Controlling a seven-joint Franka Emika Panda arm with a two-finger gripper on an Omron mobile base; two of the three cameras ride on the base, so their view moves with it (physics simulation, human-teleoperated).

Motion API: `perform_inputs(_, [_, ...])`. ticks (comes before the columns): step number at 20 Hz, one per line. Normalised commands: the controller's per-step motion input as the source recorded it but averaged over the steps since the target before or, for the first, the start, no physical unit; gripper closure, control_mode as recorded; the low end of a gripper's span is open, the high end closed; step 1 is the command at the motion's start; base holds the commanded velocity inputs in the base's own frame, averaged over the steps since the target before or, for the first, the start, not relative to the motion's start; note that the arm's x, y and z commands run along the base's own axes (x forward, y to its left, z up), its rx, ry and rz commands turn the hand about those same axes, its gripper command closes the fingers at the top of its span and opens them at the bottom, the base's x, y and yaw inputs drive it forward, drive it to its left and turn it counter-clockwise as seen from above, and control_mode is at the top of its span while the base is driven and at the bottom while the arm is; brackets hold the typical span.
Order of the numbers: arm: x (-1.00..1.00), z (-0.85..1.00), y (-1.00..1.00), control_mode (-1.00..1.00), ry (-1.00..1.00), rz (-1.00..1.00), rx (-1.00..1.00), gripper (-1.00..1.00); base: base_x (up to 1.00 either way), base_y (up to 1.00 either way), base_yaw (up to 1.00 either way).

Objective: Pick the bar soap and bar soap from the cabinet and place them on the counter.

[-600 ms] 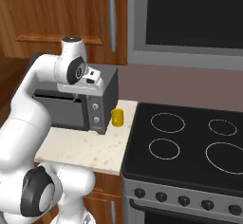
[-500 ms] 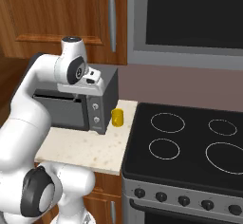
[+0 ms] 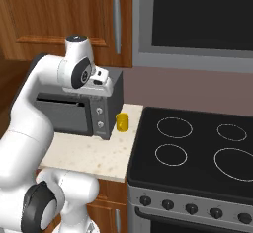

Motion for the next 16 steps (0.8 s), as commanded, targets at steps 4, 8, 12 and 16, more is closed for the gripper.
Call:
perform_inputs(4, [-0.04,0.25,-0.22,-1.00,-0.12,0.00,0.00,-1.00,0.00,0.00,0.00])
perform_inputs(8, [-0.02,0.27,-0.20,-1.00,-0.15,0.00,0.00,-1.00,0.00,0.00,0.00])
perform_inputs(12, [0.00,0.25,-0.21,-1.00,-0.19,0.00,0.00,-1.00,0.00,0.00,0.00])
perform_inputs(16, [0.00,0.25,-0.22,-1.00,-0.20,0.00,0.00,-1.00,0.00,0.00,0.00])
